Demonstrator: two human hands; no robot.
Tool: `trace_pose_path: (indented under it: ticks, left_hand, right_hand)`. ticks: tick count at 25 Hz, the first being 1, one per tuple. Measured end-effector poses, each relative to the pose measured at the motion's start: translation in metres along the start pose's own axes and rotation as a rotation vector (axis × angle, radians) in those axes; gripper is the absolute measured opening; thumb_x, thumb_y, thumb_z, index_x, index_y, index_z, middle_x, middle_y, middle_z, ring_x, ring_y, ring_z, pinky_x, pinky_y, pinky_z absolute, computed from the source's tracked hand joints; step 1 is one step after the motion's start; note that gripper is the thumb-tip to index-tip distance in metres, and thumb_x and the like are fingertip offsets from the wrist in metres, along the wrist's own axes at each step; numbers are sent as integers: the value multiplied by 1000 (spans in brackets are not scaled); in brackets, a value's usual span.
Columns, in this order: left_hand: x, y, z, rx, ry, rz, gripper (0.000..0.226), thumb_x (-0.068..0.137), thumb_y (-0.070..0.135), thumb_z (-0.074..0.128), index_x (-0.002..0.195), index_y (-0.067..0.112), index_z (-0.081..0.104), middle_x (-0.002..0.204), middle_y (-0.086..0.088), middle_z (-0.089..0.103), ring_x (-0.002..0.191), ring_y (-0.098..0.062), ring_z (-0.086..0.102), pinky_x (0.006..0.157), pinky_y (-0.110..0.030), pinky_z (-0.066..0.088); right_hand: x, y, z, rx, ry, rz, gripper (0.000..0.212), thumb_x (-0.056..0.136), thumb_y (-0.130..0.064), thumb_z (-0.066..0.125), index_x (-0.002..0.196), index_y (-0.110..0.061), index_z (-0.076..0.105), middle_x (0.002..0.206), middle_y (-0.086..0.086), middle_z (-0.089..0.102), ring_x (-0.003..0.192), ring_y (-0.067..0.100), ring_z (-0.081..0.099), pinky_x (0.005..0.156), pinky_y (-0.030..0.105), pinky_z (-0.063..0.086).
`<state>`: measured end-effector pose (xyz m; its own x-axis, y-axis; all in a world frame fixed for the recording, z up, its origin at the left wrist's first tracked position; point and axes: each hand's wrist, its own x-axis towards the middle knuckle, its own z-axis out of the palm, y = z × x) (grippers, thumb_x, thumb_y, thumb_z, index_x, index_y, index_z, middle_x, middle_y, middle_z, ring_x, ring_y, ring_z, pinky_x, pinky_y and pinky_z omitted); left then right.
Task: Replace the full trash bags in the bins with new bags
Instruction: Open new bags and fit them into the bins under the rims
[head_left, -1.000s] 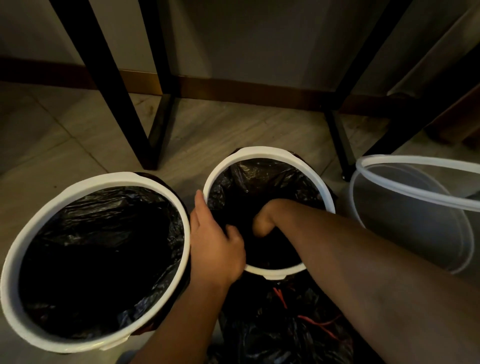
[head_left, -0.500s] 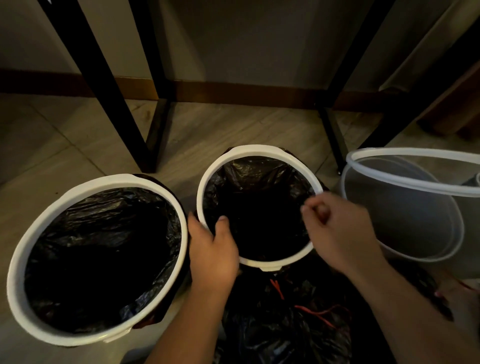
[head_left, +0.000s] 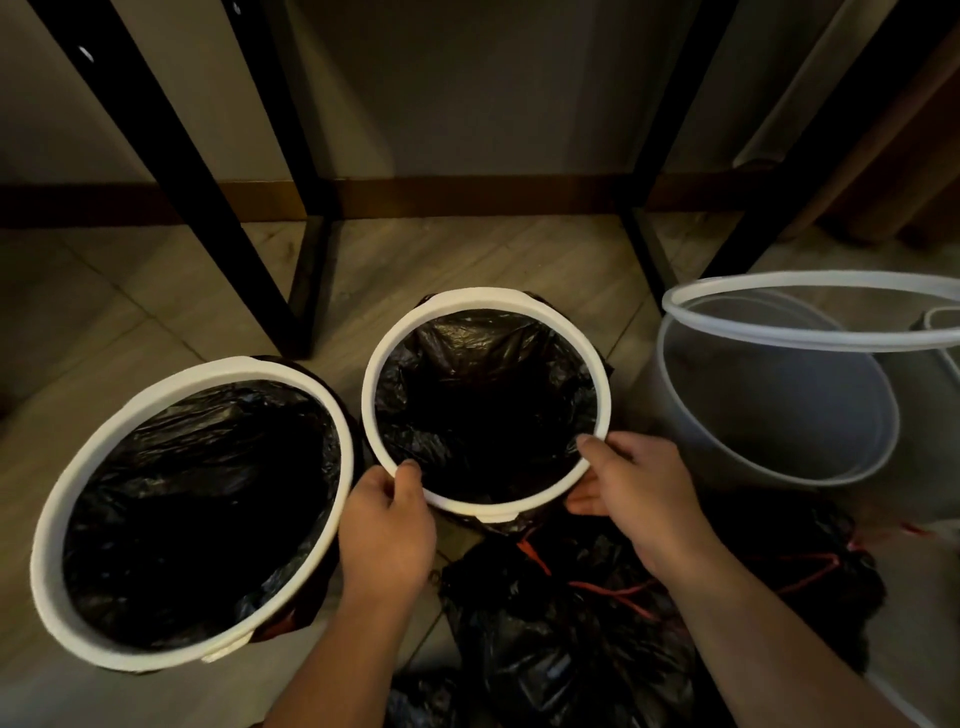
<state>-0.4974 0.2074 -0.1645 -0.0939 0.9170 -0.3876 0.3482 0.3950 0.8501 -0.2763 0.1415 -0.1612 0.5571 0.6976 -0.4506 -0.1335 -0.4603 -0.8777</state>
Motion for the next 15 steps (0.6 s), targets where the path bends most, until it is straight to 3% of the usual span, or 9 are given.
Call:
trace_pose_path:
  ticks: [4, 8, 15]
  left_hand:
    - [2, -8, -7, 34, -57, 51, 47, 105, 48, 55, 71, 17, 46, 44, 10, 40, 38, -6, 38, 40, -22, 31]
    - [0, -8, -5, 27, -77, 91, 49, 105, 52, 52, 74, 14, 46, 47, 11, 39, 41, -6, 37, 50, -33, 33]
    - [-6, -6, 7, -30, -21, 87, 44, 107, 47, 48, 79, 12, 51, 54, 9, 47, 46, -4, 47, 55, -34, 37]
  right_hand:
    - [2, 5, 1, 15, 25, -26, 19, 98, -30, 71, 83, -25, 81, 72, 16, 77, 65, 35, 78, 58, 41, 65]
    - [2, 6, 2, 45, 5, -17, 14, 96, -33, 72, 88, -26, 81, 79, 14, 79, 71, 32, 79, 59, 39, 64]
    - [4, 13, 4, 145, -44, 1, 15, 100, -27, 70, 95, -19, 82, 96, 15, 81, 88, 33, 80, 68, 41, 66]
